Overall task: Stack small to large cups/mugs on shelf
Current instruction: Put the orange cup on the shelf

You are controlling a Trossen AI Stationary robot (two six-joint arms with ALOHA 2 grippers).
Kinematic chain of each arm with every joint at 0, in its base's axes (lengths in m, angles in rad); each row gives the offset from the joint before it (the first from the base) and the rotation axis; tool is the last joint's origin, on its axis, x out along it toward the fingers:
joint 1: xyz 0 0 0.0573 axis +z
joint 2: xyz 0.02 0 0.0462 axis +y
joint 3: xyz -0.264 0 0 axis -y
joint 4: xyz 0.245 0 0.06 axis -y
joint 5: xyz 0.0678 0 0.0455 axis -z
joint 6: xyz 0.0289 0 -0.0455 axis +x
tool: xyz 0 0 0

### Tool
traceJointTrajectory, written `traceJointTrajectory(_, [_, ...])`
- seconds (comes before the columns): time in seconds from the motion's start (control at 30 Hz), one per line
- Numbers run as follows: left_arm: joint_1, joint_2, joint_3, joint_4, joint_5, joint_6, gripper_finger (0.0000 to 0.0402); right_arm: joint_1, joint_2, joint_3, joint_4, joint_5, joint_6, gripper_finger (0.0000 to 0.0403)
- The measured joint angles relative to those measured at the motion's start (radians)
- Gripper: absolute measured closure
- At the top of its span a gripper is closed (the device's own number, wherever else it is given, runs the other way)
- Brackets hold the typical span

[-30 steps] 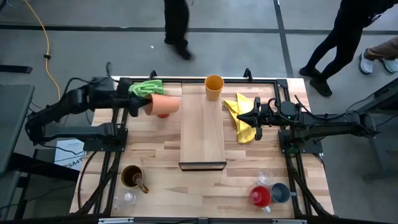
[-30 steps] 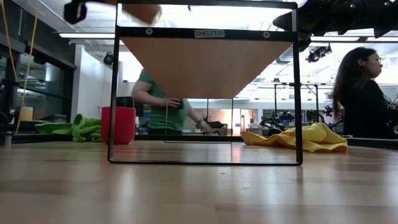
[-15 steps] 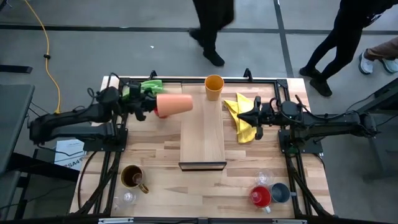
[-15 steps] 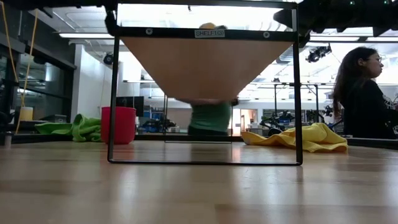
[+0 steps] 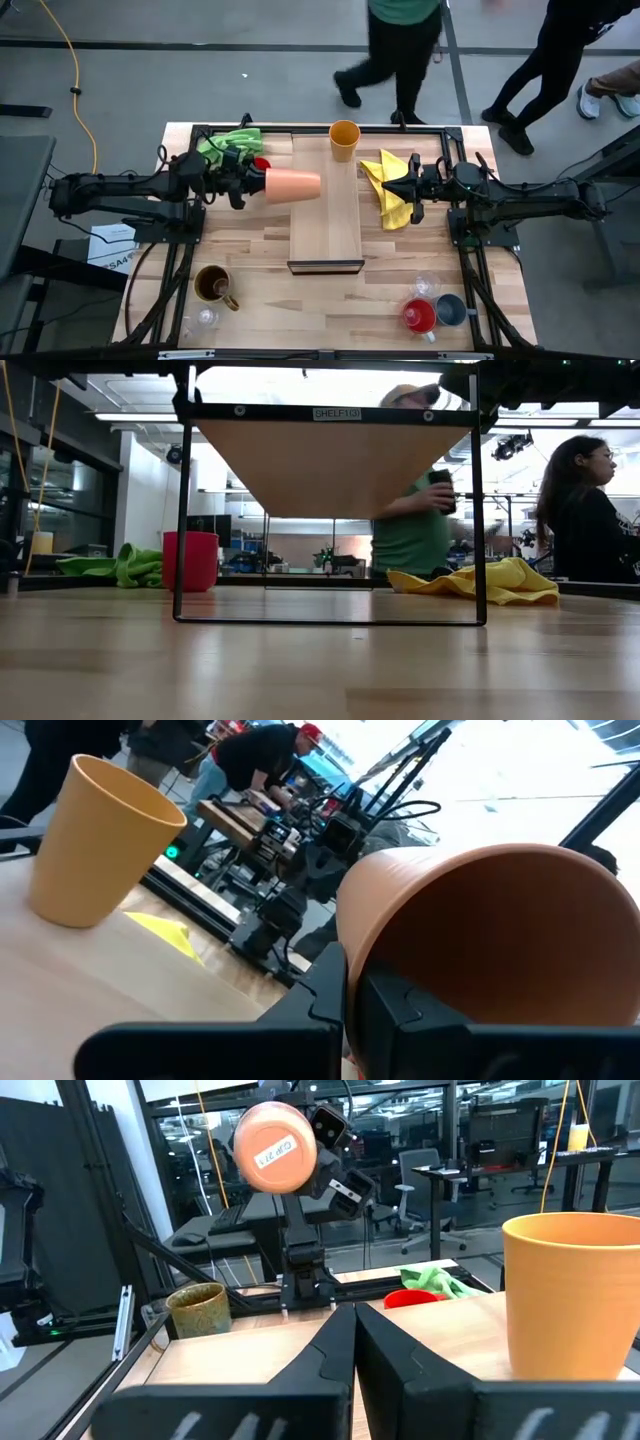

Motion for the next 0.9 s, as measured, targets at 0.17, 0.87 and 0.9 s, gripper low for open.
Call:
traceJointTrajectory(0.17, [0.001, 0.000, 0.000, -0.013, -0.003, 0.001, 0.0401, 0.000, 0.000, 0.000, 0.000, 0.000, 0.000, 0.0403])
traceJointTrajectory(0.87, [0.261, 0.371, 0.859, -1.173, -0.114, 0.094, 0.0401, 0.000, 0.000, 0.000, -0.012, 0.000, 0.000, 0.0403])
traceJointTrajectory(0.9, [0.275, 0.412, 0.914, -1.225, -0.105, 0.113, 0.0401, 0.000, 0.000, 0.000, -0.014, 0.000, 0.000, 0.0403])
